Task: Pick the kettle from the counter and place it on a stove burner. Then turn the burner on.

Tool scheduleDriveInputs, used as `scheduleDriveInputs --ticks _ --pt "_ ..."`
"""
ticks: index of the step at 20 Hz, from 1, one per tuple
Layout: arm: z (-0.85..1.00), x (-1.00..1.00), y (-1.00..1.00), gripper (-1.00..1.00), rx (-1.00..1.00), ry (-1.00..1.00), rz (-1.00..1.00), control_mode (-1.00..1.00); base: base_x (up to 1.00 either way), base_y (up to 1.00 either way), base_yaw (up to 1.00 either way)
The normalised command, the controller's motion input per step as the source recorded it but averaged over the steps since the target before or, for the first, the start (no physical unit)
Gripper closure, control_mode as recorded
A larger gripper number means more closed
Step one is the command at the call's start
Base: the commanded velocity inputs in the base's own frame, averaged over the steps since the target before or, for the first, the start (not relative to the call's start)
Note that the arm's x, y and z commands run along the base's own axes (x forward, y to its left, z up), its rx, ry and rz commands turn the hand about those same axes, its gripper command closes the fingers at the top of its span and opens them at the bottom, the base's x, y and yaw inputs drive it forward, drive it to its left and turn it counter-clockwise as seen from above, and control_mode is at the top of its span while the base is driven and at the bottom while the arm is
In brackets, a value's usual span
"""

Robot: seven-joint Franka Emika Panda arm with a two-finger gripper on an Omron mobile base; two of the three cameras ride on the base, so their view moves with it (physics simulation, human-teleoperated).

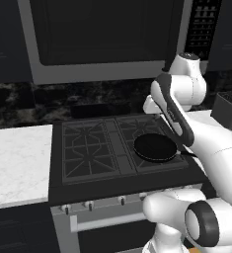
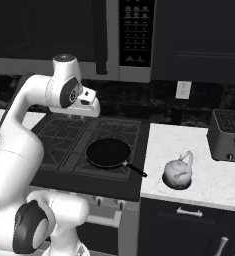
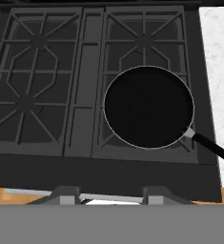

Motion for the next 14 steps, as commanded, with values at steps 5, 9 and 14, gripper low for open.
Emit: scheduleDriveInputs --ticks 5,9,14 --pt "-0.13 -0.27 -0.39 -1.00 0.00 -0.02 0.00 -1.00 0.00 0.00 0.00" --pt "-0.24 -0.63 -0.85 -1.00 0.02 -0.10 0.00 -1.00 0.00 0.00 0.00" --pt "-0.09 -0.43 -0.87 -1.00 0.00 -0.04 -0.03 -1.00 0.00 0.00 0.00"
